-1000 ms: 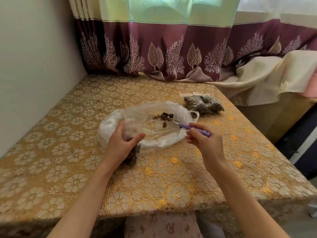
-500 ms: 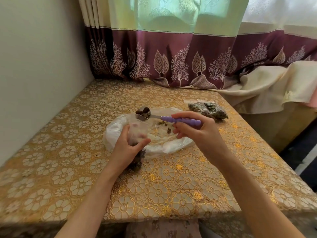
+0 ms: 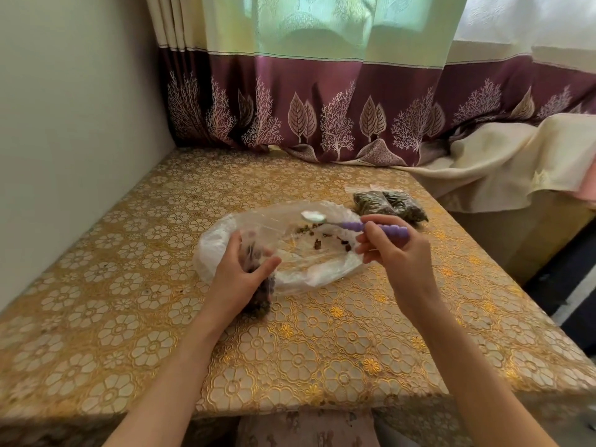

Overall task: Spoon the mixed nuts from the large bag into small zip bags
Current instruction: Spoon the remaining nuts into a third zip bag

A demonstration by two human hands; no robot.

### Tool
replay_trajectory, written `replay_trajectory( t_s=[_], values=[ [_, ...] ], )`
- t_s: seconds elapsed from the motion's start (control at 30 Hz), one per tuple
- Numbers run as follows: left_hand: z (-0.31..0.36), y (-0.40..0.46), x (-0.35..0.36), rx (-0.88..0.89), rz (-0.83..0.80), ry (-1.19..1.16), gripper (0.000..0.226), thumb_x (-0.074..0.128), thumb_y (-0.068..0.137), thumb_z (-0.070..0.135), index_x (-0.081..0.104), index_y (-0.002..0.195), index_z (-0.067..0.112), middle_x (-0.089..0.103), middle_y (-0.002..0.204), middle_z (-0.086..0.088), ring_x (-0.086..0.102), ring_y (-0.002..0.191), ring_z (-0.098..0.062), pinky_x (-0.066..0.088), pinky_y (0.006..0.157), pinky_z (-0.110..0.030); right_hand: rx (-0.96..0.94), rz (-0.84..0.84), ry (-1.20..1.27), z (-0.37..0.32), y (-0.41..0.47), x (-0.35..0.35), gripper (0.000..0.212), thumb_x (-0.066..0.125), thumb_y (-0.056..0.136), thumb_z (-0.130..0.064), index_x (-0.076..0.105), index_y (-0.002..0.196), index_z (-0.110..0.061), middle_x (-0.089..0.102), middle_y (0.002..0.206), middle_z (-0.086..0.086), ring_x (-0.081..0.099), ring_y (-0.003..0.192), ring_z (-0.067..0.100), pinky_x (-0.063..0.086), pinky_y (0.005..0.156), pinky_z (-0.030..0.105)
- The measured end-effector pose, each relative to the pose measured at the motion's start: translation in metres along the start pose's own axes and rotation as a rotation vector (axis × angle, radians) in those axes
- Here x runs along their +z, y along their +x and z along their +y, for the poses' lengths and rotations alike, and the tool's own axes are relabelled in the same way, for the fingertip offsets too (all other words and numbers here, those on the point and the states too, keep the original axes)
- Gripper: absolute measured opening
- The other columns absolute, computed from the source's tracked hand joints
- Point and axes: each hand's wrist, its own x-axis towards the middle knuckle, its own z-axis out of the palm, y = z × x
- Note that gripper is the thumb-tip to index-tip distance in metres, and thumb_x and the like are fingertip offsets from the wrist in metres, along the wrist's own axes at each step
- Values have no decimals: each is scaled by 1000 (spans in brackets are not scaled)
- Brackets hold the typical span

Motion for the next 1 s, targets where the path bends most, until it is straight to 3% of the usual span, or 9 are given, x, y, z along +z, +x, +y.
replay_trajectory(
  t_s=[0.17, 0.3, 0.4, 0.5, 0.57, 0.7, 0.77, 0.9, 1.0],
  values=[
    [-2, 0, 3, 3, -13, 52, 89, 64, 69, 56, 31, 140, 13, 51, 136, -2, 51, 121, -13, 38, 106, -42, 58, 70, -81, 24, -7, -6, 23, 54, 94, -9, 69, 76, -10, 73, 77, 11, 58, 56, 18, 47, 48, 23],
    [-5, 0, 6, 31, 10, 47, 77, 65, 81, 40, 26, 144, 22, 48, 126, 17, 51, 106, 8, 36, 93, -16, 178, 99, 19, 38, -5, -5, 28, 57, 93, -14, 74, 72, -12, 73, 80, 15, 61, 57, 16, 53, 53, 21],
    [-8, 2, 7, 53, 12, 51, 73, 65, 85, 33, 25, 145, 22, 45, 125, 20, 49, 90, 26, 34, 78, 4, 229, 141, 80, 47, 1, -5, 31, 56, 94, -12, 74, 68, -13, 73, 84, 16, 63, 60, 16, 55, 58, 21],
    [-8, 2, 6, 56, 10, 67, 66, 65, 85, 33, 32, 141, 22, 52, 121, 19, 53, 100, 16, 36, 75, 5, 238, 184, 72, 55, 9, -4, 18, 53, 95, -10, 68, 85, -14, 73, 88, 14, 63, 62, 14, 55, 59, 20],
    [-8, 2, 6, 55, 12, 66, 66, 65, 85, 32, 32, 141, 22, 53, 120, 17, 54, 110, 3, 35, 78, 1, 222, 218, 5, 60, 13, -3, 17, 54, 95, -10, 65, 84, -17, 72, 85, 11, 63, 62, 15, 55, 60, 22],
    [-9, 3, 7, 64, 1, 63, 53, 64, 86, 30, 41, 133, 22, 57, 127, 8, 56, 113, -4, 41, 90, -14, 155, 297, -202, 65, 23, 0, 18, 56, 94, -14, 72, 86, -10, 69, 71, 5, 62, 55, 6, 53, 58, 20],
    [-10, 3, 7, 70, -16, 63, 38, 63, 87, 27, 44, 119, 32, 56, 130, 6, 56, 113, -3, 40, 84, -5, 111, 322, -309, 66, 28, 3, 18, 57, 94, -15, 73, 89, -10, 69, 72, 4, 61, 51, 1, 51, 52, 15],
    [-8, 2, 6, 78, -18, 67, 32, 62, 88, 27, 41, 106, 42, 56, 126, 9, 55, 111, -2, 39, 73, 2, 83, 295, -392, 68, 27, 10, 14, 57, 93, -11, 68, 102, -14, 68, 73, 2, 62, 60, 13, 55, 60, 31],
    [-8, 1, 6, 84, -21, 57, 32, 62, 88, 27, 41, 108, 39, 57, 117, 15, 55, 105, 3, 38, 71, 4, 190, 278, -281, 71, 25, 8, 24, 56, 92, -5, 62, 114, -13, 68, 85, 6, 61, 66, 11, 54, 58, 20]
  ],
)
